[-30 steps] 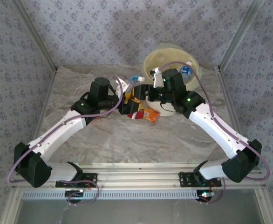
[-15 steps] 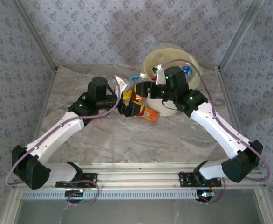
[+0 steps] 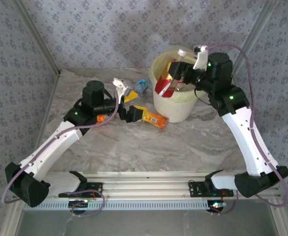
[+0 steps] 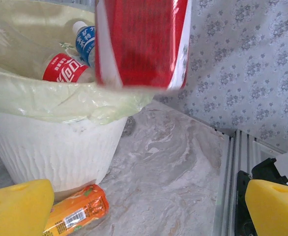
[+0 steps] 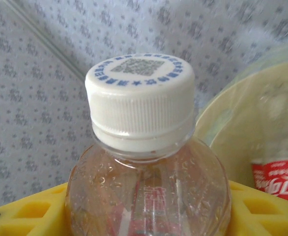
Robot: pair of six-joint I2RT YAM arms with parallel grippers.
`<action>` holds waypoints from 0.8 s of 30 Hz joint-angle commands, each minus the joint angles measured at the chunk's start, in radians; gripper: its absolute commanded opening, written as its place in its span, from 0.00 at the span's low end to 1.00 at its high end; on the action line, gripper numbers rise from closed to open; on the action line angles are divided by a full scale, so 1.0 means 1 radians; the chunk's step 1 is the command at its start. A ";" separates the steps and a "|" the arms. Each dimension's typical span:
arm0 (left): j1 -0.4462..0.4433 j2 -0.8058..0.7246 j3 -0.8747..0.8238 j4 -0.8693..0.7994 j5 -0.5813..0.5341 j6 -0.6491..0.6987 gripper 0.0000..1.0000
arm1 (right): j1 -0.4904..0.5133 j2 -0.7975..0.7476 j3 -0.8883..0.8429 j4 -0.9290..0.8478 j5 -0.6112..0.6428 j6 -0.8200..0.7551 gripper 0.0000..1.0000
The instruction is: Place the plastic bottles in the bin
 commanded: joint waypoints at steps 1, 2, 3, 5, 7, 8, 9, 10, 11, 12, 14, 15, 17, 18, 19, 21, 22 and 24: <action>0.015 -0.003 -0.006 0.012 0.017 0.020 1.00 | -0.038 0.036 0.084 -0.022 0.083 -0.036 0.57; 0.019 0.000 -0.006 0.015 0.019 0.016 1.00 | -0.049 0.048 0.102 -0.024 0.110 -0.040 0.57; 0.022 0.001 -0.006 0.017 0.022 0.015 1.00 | -0.056 0.061 0.115 -0.017 0.127 -0.043 0.56; 0.025 0.004 -0.005 0.014 0.023 0.016 1.00 | -0.074 0.091 0.141 0.001 0.151 -0.045 0.56; 0.026 0.008 -0.003 0.006 0.020 0.022 1.00 | -0.090 0.128 0.173 0.010 0.161 -0.054 0.56; 0.027 0.008 -0.003 0.001 0.017 0.026 1.00 | -0.095 0.149 0.196 0.007 0.161 -0.062 0.56; 0.026 0.008 -0.003 -0.002 0.015 0.029 1.00 | -0.103 0.177 0.230 -0.012 0.163 -0.069 0.56; 0.026 0.006 -0.003 -0.004 0.012 0.031 0.99 | -0.106 0.209 0.272 -0.040 0.162 -0.088 0.56; 0.026 0.005 -0.003 -0.007 0.009 0.033 1.00 | -0.109 0.240 0.310 -0.073 0.160 -0.109 0.56; 0.026 0.005 -0.003 -0.010 0.008 0.035 1.00 | -0.109 0.265 0.339 -0.102 0.155 -0.127 0.56; 0.027 0.005 -0.003 -0.014 0.004 0.040 1.00 | -0.116 0.310 0.381 -0.139 0.117 -0.161 0.56; 0.027 0.004 -0.005 -0.014 0.003 0.041 1.00 | -0.117 0.325 0.396 -0.149 0.097 -0.175 0.56; 0.027 0.007 -0.005 -0.015 0.002 0.041 1.00 | -0.118 0.371 0.442 -0.185 0.050 -0.208 0.56; 0.027 0.009 -0.005 -0.015 0.003 0.040 1.00 | -0.117 0.392 0.470 -0.210 0.031 -0.226 0.56; 0.027 0.011 -0.004 -0.017 0.002 0.041 1.00 | -0.117 0.414 0.500 -0.242 0.021 -0.243 0.56; 0.027 0.012 -0.004 -0.018 0.002 0.043 1.00 | -0.112 0.460 0.560 -0.322 0.022 -0.280 0.57; 0.027 0.012 -0.004 -0.017 0.002 0.043 1.00 | -0.109 0.472 0.574 -0.345 0.020 -0.290 0.58; 0.027 0.012 -0.004 -0.021 0.000 0.046 1.00 | -0.109 0.490 0.581 -0.382 0.013 -0.316 0.58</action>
